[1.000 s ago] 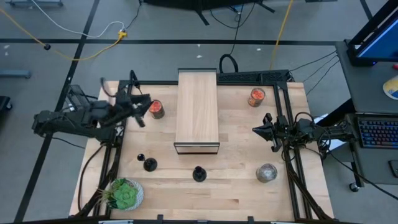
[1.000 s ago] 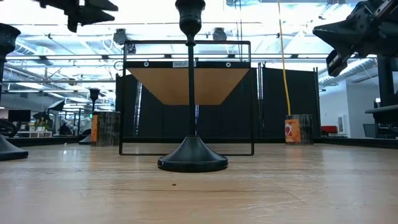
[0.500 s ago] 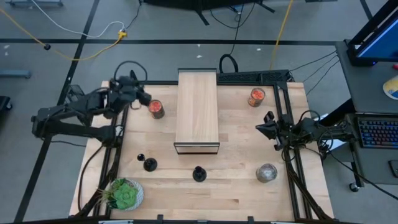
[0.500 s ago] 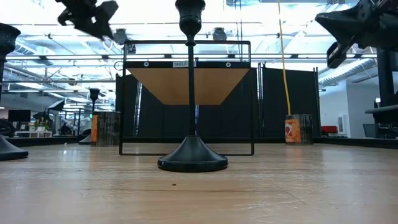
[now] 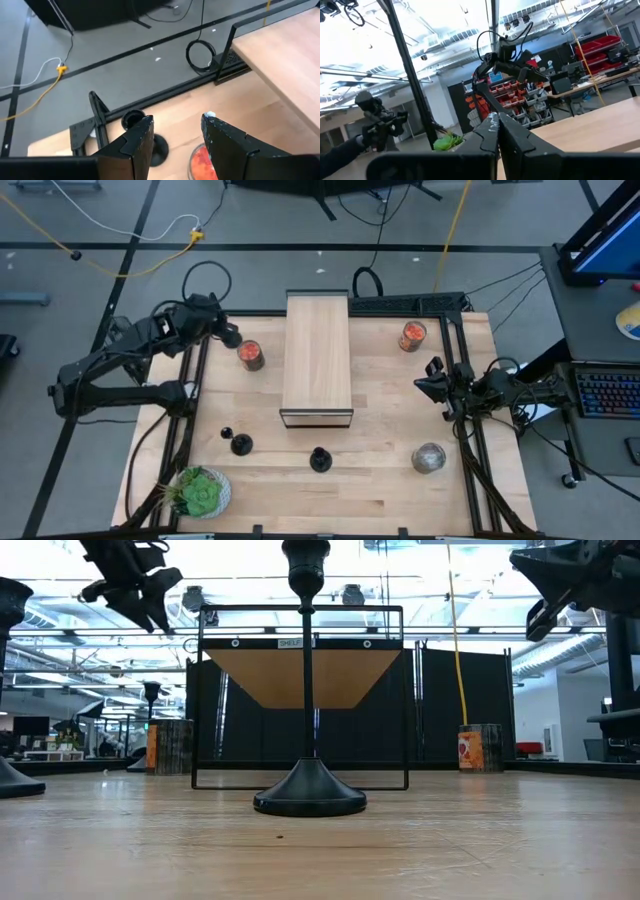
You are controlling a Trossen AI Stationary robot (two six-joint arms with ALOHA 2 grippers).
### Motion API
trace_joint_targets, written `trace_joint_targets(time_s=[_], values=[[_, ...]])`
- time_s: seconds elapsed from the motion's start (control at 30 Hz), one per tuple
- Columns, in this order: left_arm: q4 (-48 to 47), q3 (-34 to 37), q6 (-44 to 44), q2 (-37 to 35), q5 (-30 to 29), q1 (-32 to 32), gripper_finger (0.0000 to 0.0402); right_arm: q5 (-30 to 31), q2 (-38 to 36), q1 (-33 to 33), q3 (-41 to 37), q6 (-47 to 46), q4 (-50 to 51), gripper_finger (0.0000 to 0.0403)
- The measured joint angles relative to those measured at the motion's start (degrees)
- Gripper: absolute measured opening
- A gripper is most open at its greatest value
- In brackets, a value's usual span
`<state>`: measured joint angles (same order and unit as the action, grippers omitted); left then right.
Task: Pick & Place candle stick holders
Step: Put the top left black candle holder on the shelf
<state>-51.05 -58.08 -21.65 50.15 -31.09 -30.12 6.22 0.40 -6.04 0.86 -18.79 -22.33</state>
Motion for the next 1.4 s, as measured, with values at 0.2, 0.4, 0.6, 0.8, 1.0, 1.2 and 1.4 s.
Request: trace_joint_targets(time_s=[0.2,0.4,0.6,0.8,1.0,1.2,1.4], values=[[3.98,0.00,0.27,0.00,-3.13,0.03,0.0175,-0.02,-0.01,0.00,0.00,0.00,0.00,0.0000],[4.67,0.00,0.57,0.00,-4.94,0.03,0.0175,-0.02,0.00,0.01,0.00,0.01,0.00,0.0000],[4.66,0.02,-1.73,0.00,-4.01,0.03,0.0176,-0.02,0.00,0.02,0.00,0.02,0.00,0.0000],[4.64,0.02,-3.25,0.22,-1.95,0.03,0.0233,-0.04,-0.01,0.00,0.00,0.02,0.01,0.0000],[4.64,0.02,-5.90,0.50,-3.43,-0.45,0.0331,-0.04,0.00,0.00,0.00,0.02,0.02,0.0000],[4.66,0.04,-7.84,2.30,-1.81,-2.94,0.0394,-0.04,0.00,0.00,0.00,0.02,0.00,0.0000],[4.64,0.07,-9.70,6.88,-0.98,-9.19,0.0384,-0.04,0.00,0.01,0.00,0.02,0.01,0.0000]])
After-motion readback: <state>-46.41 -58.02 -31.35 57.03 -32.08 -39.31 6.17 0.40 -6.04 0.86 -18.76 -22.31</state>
